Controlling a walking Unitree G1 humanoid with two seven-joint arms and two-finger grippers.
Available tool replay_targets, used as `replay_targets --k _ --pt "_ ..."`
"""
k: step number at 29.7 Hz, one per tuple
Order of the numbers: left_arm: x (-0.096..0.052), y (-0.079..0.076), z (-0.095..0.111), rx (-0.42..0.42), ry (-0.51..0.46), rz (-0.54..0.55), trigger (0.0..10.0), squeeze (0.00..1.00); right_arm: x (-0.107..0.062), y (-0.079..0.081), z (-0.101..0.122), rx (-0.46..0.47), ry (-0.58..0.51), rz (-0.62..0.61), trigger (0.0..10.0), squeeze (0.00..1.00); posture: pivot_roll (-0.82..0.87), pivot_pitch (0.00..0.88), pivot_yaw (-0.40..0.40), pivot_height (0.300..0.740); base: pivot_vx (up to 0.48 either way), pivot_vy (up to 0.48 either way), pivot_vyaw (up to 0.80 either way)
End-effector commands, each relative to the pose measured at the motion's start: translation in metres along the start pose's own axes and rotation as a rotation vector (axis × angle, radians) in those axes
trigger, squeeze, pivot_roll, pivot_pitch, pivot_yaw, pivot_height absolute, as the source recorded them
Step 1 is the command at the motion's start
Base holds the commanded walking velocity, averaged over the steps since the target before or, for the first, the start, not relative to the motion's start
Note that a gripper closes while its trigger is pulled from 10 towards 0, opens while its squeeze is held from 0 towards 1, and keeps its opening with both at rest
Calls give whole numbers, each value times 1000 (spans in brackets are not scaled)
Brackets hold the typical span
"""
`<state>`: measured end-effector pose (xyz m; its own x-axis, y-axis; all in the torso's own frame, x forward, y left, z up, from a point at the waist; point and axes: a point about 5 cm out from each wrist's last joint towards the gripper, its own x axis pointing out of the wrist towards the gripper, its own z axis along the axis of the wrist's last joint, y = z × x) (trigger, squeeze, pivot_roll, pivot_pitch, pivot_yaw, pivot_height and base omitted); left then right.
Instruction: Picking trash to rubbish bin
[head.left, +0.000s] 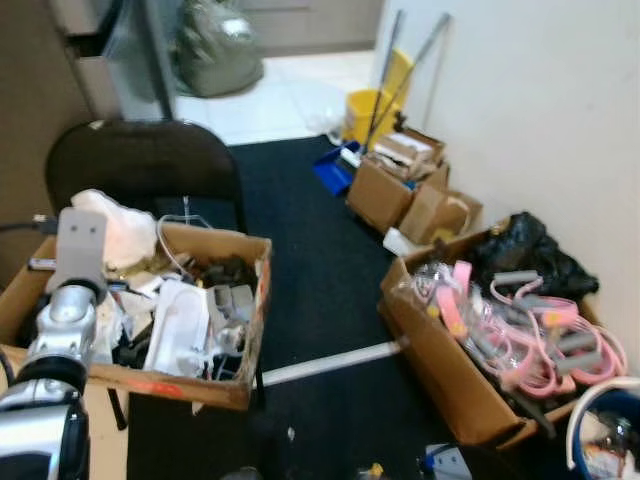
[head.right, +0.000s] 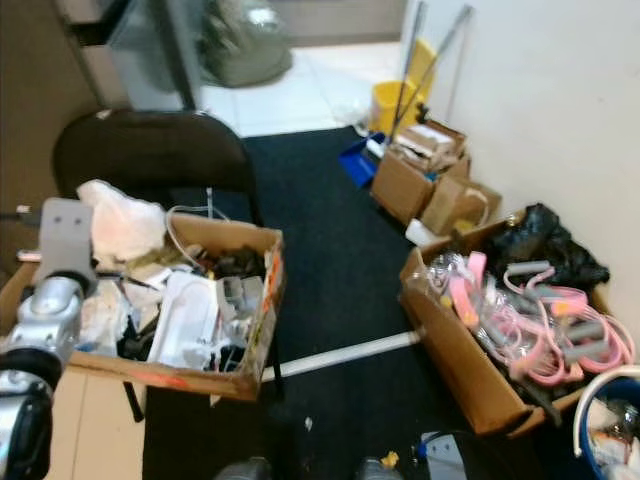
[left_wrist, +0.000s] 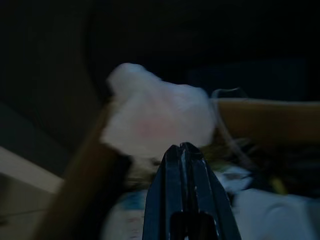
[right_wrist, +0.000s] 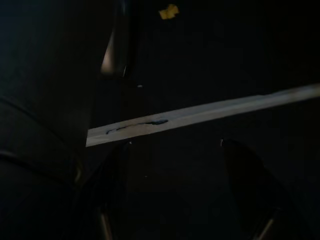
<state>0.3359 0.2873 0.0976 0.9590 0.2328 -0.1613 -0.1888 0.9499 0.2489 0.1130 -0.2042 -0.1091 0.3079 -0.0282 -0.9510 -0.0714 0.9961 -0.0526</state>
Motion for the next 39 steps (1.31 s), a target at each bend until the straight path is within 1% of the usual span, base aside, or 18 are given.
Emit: replay_targets --k 1,2,5,6,7,8,26,28,29,30,31,32,33,34,35,36,38,39 --pt "-2 -9 -9 -49 43 -32 10000 0 0 7 -8 5 30 24 10000 0 14 91 32 740 0 0 0" --pt "-3 -15 -16 -79 79 -65 10000 0 0 7 -8 3 31 24 10000 0 14 91 32 740 0 0 0" --pt "-4 -16 -17 -89 85 -77 10000 0 0 7 -8 2 31 24 10000 0 14 91 32 740 0 0 0" --pt "-4 -18 -19 -102 88 -92 10000 725 0 7 -8 0 31 24 10000 0 10 95 30 740 0 0 0" --pt "-4 -18 -19 -102 88 -92 10000 725 0 7 -8 0 31 24 10000 0 10 95 30 740 0 0 0" --pt "-5 -21 -19 -132 85 -123 10000 1000 0 6 -8 -5 31 23 10000 0 10 95 30 740 0 0 0" --pt "-3 -36 -12 -168 50 -214 10000 1000 0 5 -8 -29 34 24 10000 0 12 90 26 740 0 0 0" --pt "-3 -38 -13 -229 57 -209 10000 1000 0 5 -9 -31 34 23 10000 0 11 87 27 740 0 0 0" --pt "-2 -37 -12 -307 57 -202 10000 1000 0 5 -9 -30 32 20 10000 0 11 87 27 740 0 0 0" --pt "-2 -37 -12 -307 57 -202 10000 1000 0 5 -9 -30 32 20 10000 0 11 87 27 740 0 0 0" --pt "-2 -37 -11 -361 56 -198 10000 1000 0 5 -9 -28 31 18 10000 0 11 87 27 740 0 0 0" --pt "-1 -37 -8 -464 46 -210 10000 1000 0 5 -8 -20 25 12 10000 0 11 87 27 740 0 0 0" --pt "1 -37 0 -625 3 -250 10000 20 0 5 -8 15 11 -1 10000 0 11 87 27 740 0 0 0" --pt "2 -36 4 -710 -27 -275 10000 0 0 5 -8 41 1 -5 10000 0 14 92 28 740 0 0 0" --pt "2 -35 11 -830 -73 -315 10000 0 0 5 -7 92 -19 -8 10000 0 14 92 28 740 0 0 0" --pt "2 -35 11 -830 -73 -315 10000 0 0 5 -7 92 -19 -8 10000 0 14 92 28 740 0 0 0" --pt "2 -33 15 -910 -104 -350 10000 0 0 6 -7 137 -37 -10 10000 0 14 92 28 740 0 0 0" --pt "2 -33 15 -910 -104 -350 10000 0 0 6 -7 137 -37 -10 10000 0 14 92 28 740 0 0 0"
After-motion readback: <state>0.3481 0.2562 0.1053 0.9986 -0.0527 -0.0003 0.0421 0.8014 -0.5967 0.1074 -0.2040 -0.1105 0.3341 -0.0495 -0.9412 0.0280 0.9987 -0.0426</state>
